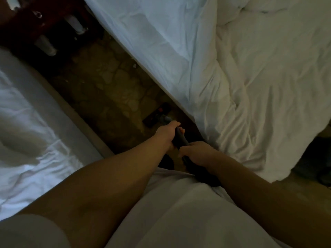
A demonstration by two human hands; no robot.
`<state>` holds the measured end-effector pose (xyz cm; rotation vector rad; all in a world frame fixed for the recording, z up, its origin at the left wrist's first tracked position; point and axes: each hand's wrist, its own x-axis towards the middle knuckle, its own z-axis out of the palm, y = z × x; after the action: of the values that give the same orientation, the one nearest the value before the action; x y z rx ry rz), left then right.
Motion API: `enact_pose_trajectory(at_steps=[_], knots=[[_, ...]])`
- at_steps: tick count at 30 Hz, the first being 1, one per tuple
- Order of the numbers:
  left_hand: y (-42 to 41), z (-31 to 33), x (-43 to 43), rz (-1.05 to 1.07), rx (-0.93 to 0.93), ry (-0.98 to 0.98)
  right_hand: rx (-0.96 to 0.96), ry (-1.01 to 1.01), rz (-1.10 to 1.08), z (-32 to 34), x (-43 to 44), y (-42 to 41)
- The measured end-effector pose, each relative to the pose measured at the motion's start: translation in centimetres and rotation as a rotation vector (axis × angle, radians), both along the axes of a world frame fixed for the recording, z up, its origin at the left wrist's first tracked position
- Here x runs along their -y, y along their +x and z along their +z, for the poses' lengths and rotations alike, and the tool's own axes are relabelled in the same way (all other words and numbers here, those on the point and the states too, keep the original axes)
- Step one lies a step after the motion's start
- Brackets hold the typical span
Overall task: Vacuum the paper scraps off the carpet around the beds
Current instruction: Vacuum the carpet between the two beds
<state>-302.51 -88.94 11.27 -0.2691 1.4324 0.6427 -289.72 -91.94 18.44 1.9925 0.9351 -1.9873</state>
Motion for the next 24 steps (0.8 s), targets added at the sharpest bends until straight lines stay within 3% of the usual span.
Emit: enact_pose_trajectory(at_steps=[9, 17, 24], knots=[[-3.9, 0.5, -4.0, -0.113, -0.010, -0.047, 0.012, -0.039, -0.036, 0.8, -3.8, -4.3], [-3.9, 0.3, 1.4, 0.002, -0.009, -0.055, -0.010, -0.003, 0.108, 0.8, 0.7, -3.5], [-3.3, -0.3, 7.1, 0.102, -0.146, -0.104, -0.069, -0.089, 0.245, -1.8, 4.3, -2.8]])
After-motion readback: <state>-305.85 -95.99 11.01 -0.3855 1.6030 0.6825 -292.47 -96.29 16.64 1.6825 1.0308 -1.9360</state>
